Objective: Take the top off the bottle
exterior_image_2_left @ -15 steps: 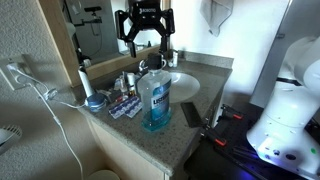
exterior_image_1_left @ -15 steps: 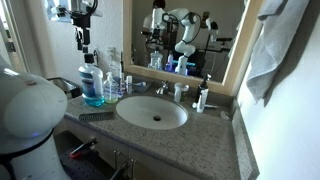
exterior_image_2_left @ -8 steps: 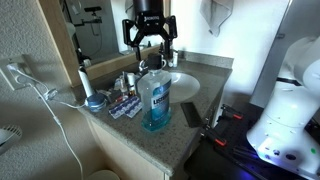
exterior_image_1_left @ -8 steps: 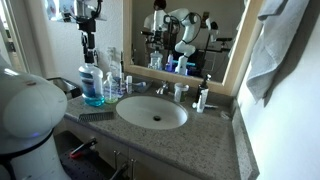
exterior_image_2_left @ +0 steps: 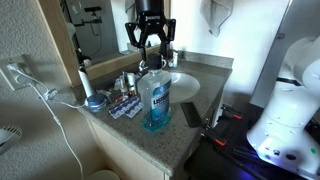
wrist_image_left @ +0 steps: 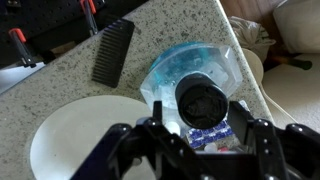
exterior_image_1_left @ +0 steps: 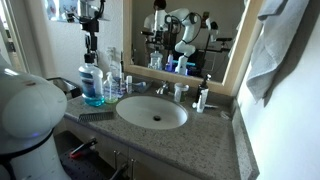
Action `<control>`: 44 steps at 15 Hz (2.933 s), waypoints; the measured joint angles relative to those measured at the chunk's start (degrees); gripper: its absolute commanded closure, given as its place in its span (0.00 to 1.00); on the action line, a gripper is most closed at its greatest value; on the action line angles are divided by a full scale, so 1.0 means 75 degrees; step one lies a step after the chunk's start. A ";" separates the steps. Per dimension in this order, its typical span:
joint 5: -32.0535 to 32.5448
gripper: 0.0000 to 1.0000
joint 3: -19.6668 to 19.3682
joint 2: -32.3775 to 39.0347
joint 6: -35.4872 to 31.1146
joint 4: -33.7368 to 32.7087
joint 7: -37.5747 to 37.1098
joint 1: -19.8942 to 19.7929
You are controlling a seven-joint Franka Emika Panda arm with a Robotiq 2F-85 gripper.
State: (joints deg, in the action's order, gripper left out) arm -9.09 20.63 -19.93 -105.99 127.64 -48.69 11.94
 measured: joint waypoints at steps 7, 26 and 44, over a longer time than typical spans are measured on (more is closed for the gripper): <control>0.0000 0.81 0.0000 0.0003 -0.0093 -0.0001 0.0011 0.0000; -0.0366 0.81 -0.0388 0.0066 -0.0089 -0.0339 0.1585 0.0008; 0.0241 0.81 -0.0278 0.0919 0.1404 -0.2563 0.3022 0.0063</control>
State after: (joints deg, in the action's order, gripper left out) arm -7.28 18.54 -13.04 -95.46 108.42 -26.02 12.41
